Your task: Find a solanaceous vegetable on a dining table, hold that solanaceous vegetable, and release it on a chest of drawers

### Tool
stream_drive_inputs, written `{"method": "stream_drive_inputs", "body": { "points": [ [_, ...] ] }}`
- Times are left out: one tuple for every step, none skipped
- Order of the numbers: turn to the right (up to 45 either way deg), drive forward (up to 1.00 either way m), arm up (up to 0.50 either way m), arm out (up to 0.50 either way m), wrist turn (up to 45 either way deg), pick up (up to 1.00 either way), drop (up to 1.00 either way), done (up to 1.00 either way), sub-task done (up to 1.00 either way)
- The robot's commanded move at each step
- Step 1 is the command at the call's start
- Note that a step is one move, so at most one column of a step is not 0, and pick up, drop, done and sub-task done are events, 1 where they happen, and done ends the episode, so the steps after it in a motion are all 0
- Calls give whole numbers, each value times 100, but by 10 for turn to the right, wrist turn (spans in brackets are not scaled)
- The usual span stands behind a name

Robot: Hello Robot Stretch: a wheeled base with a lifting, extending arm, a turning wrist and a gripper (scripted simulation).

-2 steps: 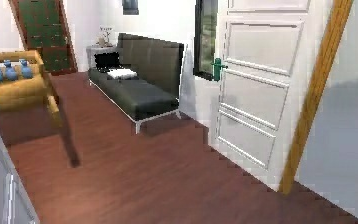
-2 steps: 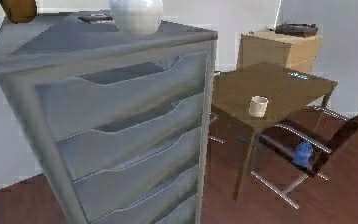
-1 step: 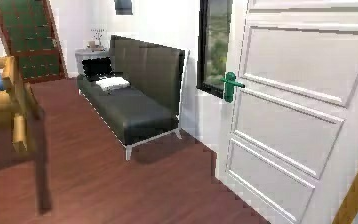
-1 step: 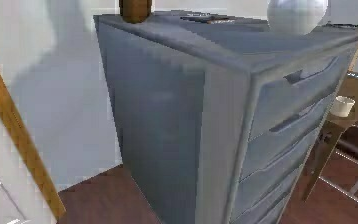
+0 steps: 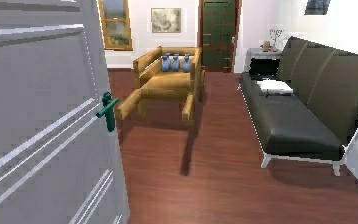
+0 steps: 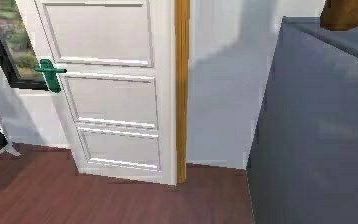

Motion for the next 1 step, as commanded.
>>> {"method": "stream_drive_inputs", "body": {
  "points": [
    [0, 75, 0, 0, 0, 0, 0, 0, 0]
  ]
}}
